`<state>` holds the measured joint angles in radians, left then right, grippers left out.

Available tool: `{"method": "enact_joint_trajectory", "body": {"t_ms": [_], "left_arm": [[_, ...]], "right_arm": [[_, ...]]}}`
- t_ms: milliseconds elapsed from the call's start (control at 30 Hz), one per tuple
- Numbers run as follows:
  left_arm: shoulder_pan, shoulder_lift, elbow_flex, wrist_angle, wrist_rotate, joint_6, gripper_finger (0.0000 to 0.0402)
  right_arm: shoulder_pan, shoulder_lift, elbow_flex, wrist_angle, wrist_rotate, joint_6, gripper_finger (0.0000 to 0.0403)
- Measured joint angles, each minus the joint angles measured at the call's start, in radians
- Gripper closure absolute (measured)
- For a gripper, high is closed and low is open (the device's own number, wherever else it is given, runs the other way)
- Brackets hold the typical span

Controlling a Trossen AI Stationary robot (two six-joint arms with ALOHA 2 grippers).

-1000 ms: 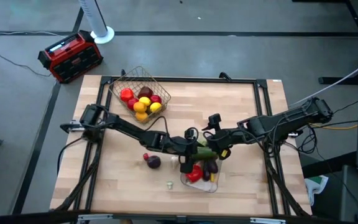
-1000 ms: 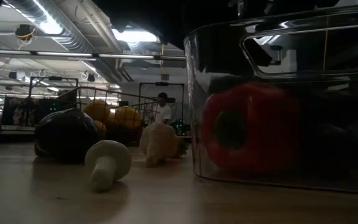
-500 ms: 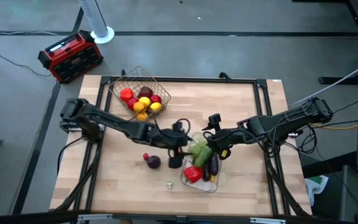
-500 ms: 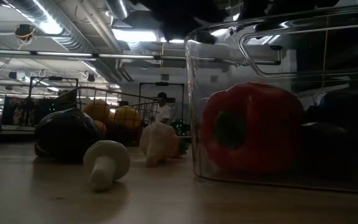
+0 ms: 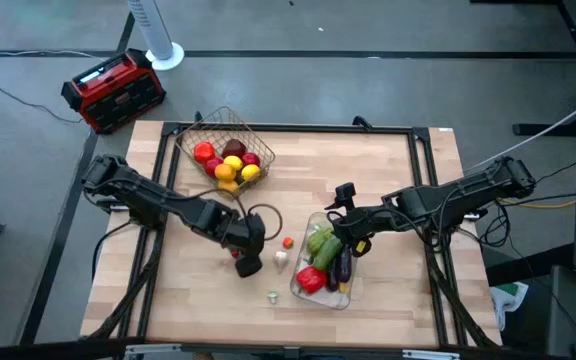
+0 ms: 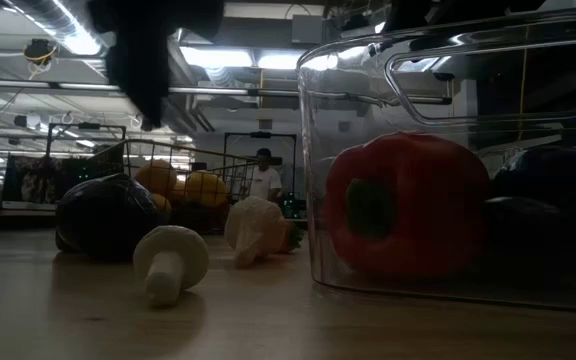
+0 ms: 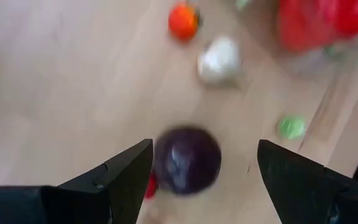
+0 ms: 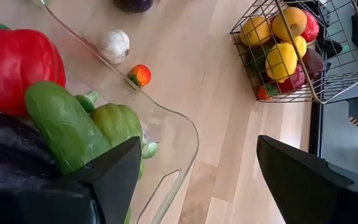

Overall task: Sort produce into baskets
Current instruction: Put the purple onion into the transparent bin

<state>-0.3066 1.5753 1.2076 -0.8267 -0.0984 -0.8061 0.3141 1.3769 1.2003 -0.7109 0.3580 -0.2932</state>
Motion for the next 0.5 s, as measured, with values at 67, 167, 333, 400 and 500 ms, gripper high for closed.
{"method": "enact_joint_trajectory", "body": {"t_ms": [67,167,333,400,500], "left_arm": [[-0.023,0.003,-0.019,-0.008,0.011,-0.028,0.0119],[-0.051,0.004,-0.035,-0.006,0.011,-0.018,0.0119],[-0.074,0.004,-0.038,0.005,0.01,0.02,0.0119],[-0.074,0.004,-0.038,0.003,0.011,0.024,0.0119],[-0.074,0.004,-0.038,0.004,0.01,0.016,0.0119]], "right_arm": [[0.0,0.0,0.0,0.0,0.0,0.0,0.0086],[0.0,0.0,0.0,0.0,-0.002,0.0,0.0086],[0.0,0.0,0.0,0.0,-0.002,0.0,0.0086],[0.0,0.0,0.0,0.0,-0.002,0.0,0.0086],[0.0,0.0,0.0,0.0,-0.002,0.0,0.0086]]}}
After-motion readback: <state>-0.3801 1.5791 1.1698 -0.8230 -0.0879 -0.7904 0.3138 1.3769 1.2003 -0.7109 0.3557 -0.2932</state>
